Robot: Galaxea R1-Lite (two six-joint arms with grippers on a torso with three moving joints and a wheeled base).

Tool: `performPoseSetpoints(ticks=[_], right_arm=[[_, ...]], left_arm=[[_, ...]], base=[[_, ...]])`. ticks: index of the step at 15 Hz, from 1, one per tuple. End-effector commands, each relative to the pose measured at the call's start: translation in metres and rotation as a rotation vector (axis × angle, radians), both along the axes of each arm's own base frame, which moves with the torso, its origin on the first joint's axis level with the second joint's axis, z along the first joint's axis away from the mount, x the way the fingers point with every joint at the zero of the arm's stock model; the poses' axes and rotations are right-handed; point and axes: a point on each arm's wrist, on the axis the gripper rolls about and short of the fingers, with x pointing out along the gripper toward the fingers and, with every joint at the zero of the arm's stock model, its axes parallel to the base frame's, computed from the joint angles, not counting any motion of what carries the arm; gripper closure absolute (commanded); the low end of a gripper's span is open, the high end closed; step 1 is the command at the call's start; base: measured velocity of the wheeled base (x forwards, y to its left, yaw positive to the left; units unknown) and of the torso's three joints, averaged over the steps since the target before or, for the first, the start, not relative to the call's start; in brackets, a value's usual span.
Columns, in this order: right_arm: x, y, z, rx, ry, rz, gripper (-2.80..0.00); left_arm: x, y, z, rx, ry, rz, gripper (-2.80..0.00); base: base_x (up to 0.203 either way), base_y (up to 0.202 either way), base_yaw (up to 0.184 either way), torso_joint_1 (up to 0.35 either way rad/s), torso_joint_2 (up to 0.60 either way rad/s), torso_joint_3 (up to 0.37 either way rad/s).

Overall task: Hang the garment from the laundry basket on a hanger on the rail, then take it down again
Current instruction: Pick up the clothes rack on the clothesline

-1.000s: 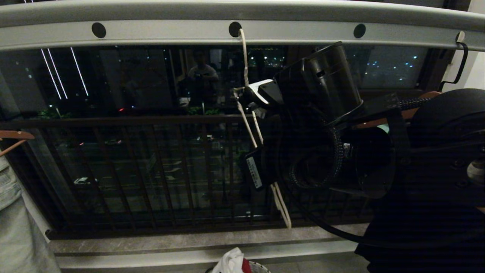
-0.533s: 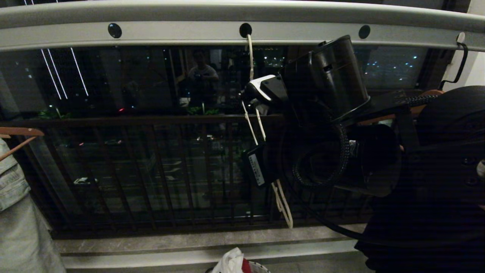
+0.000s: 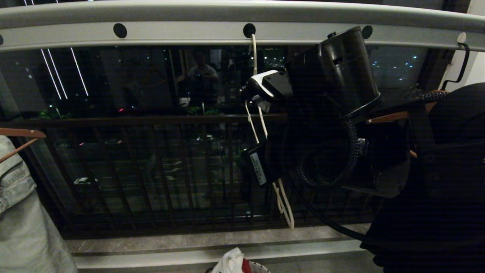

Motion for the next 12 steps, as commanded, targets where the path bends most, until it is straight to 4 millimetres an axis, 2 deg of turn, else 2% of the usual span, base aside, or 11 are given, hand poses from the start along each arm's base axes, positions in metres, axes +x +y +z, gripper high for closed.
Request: performPoseSetpoints(ticks=[1,12], right_arm=[[-0.003,-0.002,0.003,0.004,-0.007,-0.004,0.00],[-0.020,0.003,0.011,-0.004,-0.051,0.005,0.00]], left_arm=[[0.000,0.000,0.000,0.000,0.001,-0.001,0.00],[0.000,0.000,0.000,0.000,0.001,-0.001,0.00]], base=[[0.000,0.000,0.000,0.000,0.00,0.000],[0.000,0.000,0.000,0.000,0.00,0.000]])
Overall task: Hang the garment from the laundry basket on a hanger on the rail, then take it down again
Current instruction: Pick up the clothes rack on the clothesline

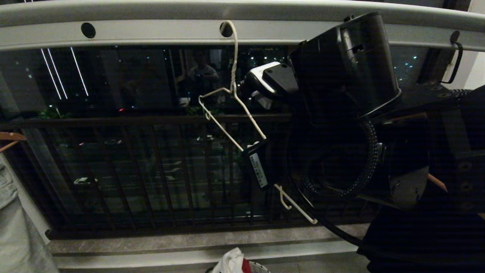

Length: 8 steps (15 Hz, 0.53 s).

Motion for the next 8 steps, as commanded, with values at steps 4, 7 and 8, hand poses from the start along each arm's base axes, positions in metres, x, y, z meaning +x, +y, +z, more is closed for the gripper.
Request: performPoseSetpoints(ticks=[4,7,8], right_arm=[[-0.008,-0.002,0.007,0.001,-0.025,0.006,0.00],[-0.012,-0.004,0.011,0.006,-0.036,0.014,0.00],[-0.014,-0.007,0.015,0.016,-0.042,0.014,0.00]], left_arm=[[0.000,0.000,0.000,0.000,0.000,0.001,0.00],[0.000,0.000,0.000,0.000,-0.001,0.000,0.00],[0.000,0.000,0.000,0.000,0.000,0.000,0.00]], base=[[0.000,0.000,0.000,0.000,0.00,0.000],[0.000,0.000,0.000,0.000,0.00,0.000],[0.000,0.000,0.000,0.000,0.00,0.000]])
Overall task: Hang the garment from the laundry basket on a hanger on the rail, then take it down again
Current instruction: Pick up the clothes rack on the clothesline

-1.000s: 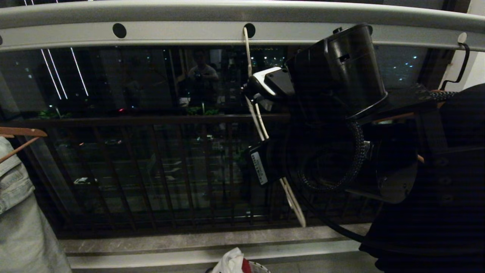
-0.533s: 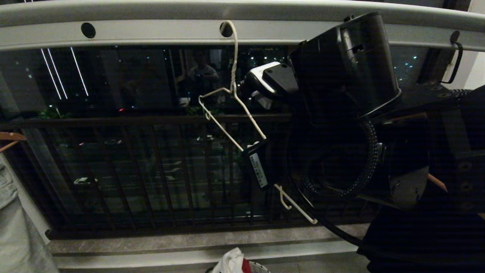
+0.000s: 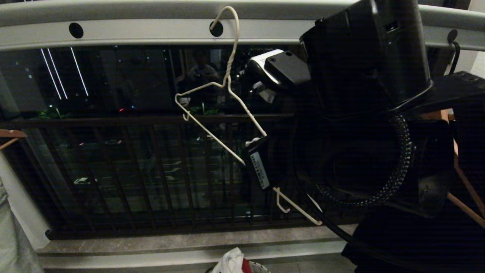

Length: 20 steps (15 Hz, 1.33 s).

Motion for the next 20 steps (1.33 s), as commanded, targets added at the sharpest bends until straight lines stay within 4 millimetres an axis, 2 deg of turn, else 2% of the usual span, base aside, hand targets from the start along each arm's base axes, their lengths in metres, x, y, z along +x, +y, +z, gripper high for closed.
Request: performPoseSetpoints(ticks=[1,5,9,16,20], right_arm=[[-0.005,-0.006,0.008,0.020,-0.014,0.001,0.00],[-0.020,-0.016,0.017,0.041,-0.027,0.026,0.00],[-0.031,-0.034,0.015,0.035,-0.022,0.026,0.00],[-0.059,-0.089,0.001,0.018,-0.005,0.008,0.00],[-0.059,-0.124,-0.016,0.008,0.035,-0.037,0.00]], left_arm=[[0.000,0.000,0.000,0.000,0.001,-0.001,0.00],[0.000,0.000,0.000,0.000,0.001,0.000,0.00],[0.000,0.000,0.000,0.000,0.001,0.001,0.00],[0.000,0.000,0.000,0.000,0.001,0.001,0.00],[0.000,0.000,0.000,0.000,0.001,0.001,0.00]], base=[[0.000,0.000,0.000,0.000,0.00,0.000],[0.000,0.000,0.000,0.000,0.00,0.000],[0.000,0.000,0.000,0.000,0.00,0.000],[0.000,0.000,0.000,0.000,0.00,0.000],[0.000,0.000,0.000,0.000,0.00,0.000]])
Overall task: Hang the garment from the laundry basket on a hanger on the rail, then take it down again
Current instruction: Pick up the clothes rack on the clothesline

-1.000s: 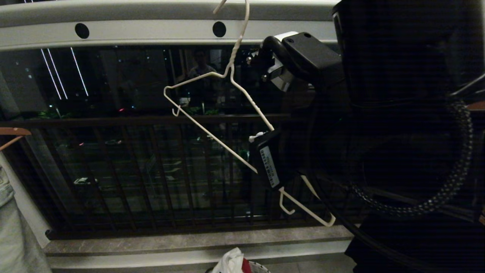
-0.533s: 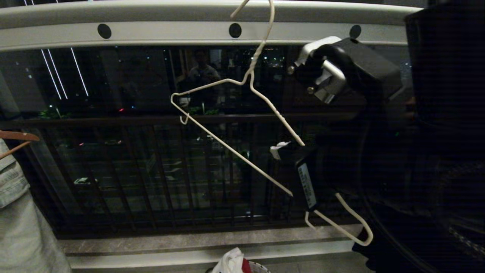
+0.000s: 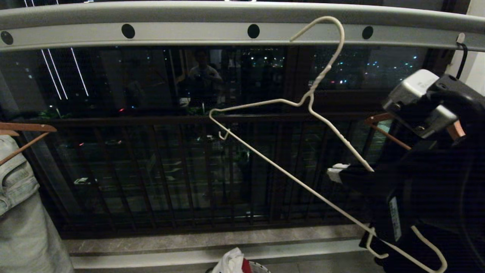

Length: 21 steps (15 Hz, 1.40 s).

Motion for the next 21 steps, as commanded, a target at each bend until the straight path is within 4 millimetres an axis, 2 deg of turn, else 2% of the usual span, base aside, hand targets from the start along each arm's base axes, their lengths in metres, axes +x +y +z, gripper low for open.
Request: performPoseSetpoints(ticks=[1,7,12,17,21], right_arm=[[-0.004,-0.026,-0.006,0.018,0.018,-0.018,0.00],[0.008,-0.044,-0.027,0.013,0.124,0.035,0.00],[0.036,-0.064,-0.036,0.034,0.172,0.101,0.00],[0.078,-0.060,-0.046,0.077,0.129,0.092,0.00],[0.082,-0.056,-0.060,0.017,0.124,0.207,0.00]], left_arm=[[0.000,0.000,0.000,0.000,0.001,0.001,0.00],[0.000,0.000,0.000,0.000,0.001,0.001,0.00],[0.000,0.000,0.000,0.000,0.001,0.000,0.00],[0.000,0.000,0.000,0.000,0.001,-0.001,0.00],[0.000,0.000,0.000,0.000,0.001,0.001,0.00]], base=[[0.000,0.000,0.000,0.000,0.00,0.000],[0.000,0.000,0.000,0.000,0.00,0.000],[0.000,0.000,0.000,0.000,0.00,0.000],[0.000,0.000,0.000,0.000,0.00,0.000],[0.000,0.000,0.000,0.000,0.00,0.000]])
